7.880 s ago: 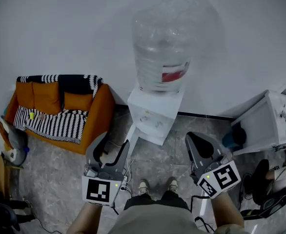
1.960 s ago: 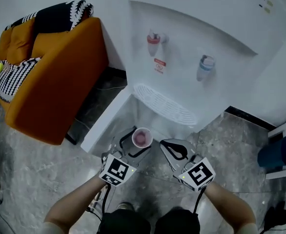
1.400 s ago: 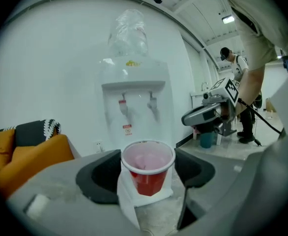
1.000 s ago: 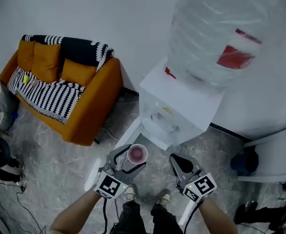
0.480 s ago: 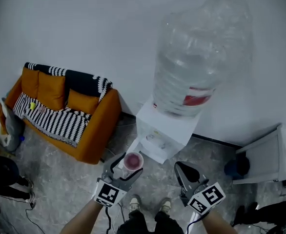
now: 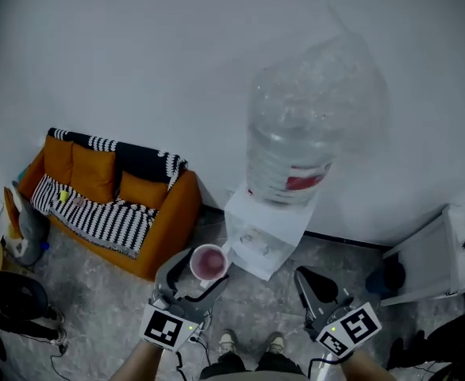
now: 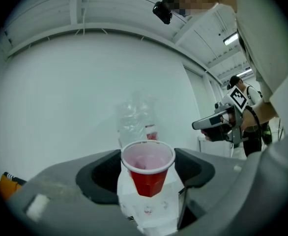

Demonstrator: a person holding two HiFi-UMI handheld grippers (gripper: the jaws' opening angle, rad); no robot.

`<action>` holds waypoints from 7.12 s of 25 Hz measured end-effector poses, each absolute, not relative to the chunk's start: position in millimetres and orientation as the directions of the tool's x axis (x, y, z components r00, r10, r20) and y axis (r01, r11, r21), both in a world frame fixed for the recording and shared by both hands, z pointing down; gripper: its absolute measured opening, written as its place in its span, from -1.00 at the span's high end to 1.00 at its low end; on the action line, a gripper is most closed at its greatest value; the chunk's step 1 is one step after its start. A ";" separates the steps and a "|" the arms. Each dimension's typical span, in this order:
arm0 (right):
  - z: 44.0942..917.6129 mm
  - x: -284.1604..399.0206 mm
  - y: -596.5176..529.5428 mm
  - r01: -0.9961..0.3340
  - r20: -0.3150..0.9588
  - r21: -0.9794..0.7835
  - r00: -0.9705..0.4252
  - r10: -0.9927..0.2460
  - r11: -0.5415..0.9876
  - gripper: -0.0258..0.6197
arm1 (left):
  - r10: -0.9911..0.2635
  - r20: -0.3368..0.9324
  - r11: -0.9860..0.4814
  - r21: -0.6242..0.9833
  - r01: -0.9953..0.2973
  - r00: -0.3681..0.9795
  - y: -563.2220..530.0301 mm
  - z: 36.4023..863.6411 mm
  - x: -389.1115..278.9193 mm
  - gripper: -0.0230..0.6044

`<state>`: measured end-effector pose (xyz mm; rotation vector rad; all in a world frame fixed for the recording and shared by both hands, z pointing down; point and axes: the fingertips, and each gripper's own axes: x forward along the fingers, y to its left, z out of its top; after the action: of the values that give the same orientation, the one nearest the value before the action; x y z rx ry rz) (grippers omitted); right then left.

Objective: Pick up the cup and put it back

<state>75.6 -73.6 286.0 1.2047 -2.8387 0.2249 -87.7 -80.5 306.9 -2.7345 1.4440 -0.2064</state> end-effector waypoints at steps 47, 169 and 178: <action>298.2 73.3 -172.1 -0.800 0.157 -0.063 -0.599 -0.785 0.597 0.91 | -0.820 0.181 -0.564 -0.089 -0.821 0.544 -245.2 366.7 -77.2 -0.20; 417.1 65.0 -155.6 -0.835 0.378 -0.107 -0.537 -0.755 0.540 0.91 | -0.795 0.332 -0.513 0.080 -0.855 0.508 -251.6 502.6 -85.0 -0.31; 300.9 89.8 -132.6 -0.843 0.182 0.035 -0.523 -0.833 0.537 0.91 | -0.836 0.242 -0.490 0.073 -0.869 0.492 -182.6 386.7 -95.8 -0.13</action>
<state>89.8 -132.6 300.9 1.4293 -2.5955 0.0851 -95.8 -182.6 386.7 -2.8698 1.6592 -0.2907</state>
